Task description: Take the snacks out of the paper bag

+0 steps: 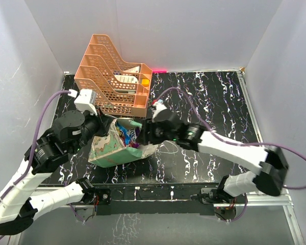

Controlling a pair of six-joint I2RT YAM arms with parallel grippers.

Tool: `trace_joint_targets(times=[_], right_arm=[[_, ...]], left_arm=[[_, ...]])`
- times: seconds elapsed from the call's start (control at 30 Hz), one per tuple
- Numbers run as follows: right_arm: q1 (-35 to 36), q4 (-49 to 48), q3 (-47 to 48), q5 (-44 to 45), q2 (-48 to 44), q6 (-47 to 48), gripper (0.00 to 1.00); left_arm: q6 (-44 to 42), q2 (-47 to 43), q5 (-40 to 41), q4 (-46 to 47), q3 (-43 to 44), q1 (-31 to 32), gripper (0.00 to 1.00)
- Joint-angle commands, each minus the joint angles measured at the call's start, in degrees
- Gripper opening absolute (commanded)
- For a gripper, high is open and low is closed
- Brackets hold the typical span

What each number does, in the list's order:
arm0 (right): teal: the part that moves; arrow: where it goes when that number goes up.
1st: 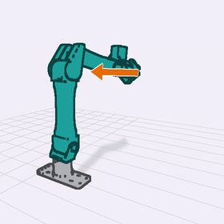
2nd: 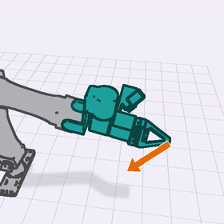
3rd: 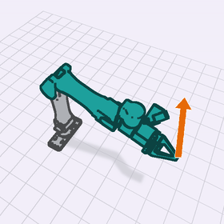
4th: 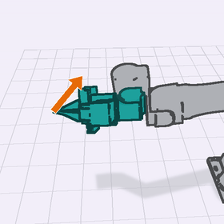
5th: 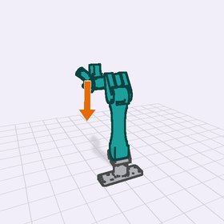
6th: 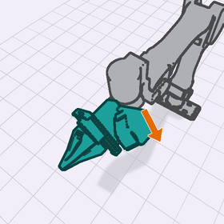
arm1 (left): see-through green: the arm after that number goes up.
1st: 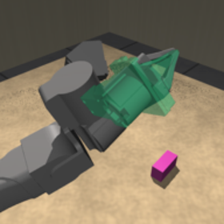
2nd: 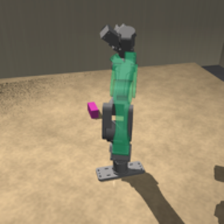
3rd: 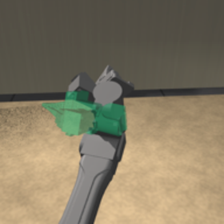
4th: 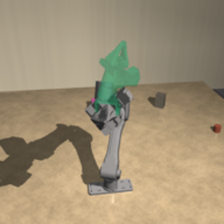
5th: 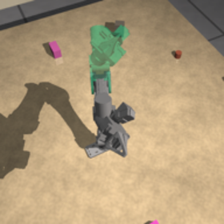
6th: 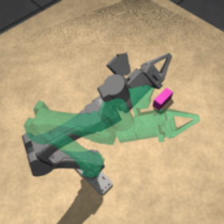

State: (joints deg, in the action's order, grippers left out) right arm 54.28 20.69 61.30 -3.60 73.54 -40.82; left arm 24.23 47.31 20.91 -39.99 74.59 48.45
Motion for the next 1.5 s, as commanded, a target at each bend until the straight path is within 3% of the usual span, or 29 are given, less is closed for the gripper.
trace_joint_targets(times=[0.0, 0.13, 0.33, 0.5, 0.83, 1.1, 1.27, 1.37, 1.47], right_arm=[[4.8, -1.6, 9.0, 6.9, 9.8, -10.0, 0.53], [7.6, 3.0, 14.6, 15.4, 15.7, -16.7, 0.52], [9.2, 5.0, 21.0, 14.8, 19.3, -13.0, 0.52], [9.3, 7.4, 20.3, 22.9, 16.5, -12.8, 0.52], [9.2, 6.4, 23.7, 25.4, 23.2, -10.5, 0.52], [8.3, 6.3, 29.8, 24.2, 25.9, -1.9, 0.54], [5.2, 6.5, 28.6, 23.2, 18.5, 10.0, 0.66], [1.8, 9.9, 26.1, 27.5, 14.2, 9.0, 0.82], [-4.7, 8.1, 18.0, 23.5, 8.5, 3.8, 0.85]], left_arm=[[3.2, -3.5, 10.2, -5.5, 2.6, 0.0, 0.00], [5.9, -6.2, 16.5, -10.9, 3.9, 0.0, 0.00], [7.1, -9.6, 20.3, -13.1, 3.3, 0.0, 0.00], [7.5, -10.6, 23.9, -14.6, 4.0, 0.0, 0.00], [7.5, -11.4, 21.0, -11.3, 2.1, 0.1, 0.00], [7.4, -11.6, 20.1, -10.7, 2.1, 0.1, 0.00], [7.7, -11.5, 19.6, -11.3, 2.6, 0.1, 0.00], [7.7, -12.0, 19.6, -10.8, 1.9, 0.1, 0.00], [7.6, -11.8, 19.5, -10.4, 1.9, 0.1, 0.00]])
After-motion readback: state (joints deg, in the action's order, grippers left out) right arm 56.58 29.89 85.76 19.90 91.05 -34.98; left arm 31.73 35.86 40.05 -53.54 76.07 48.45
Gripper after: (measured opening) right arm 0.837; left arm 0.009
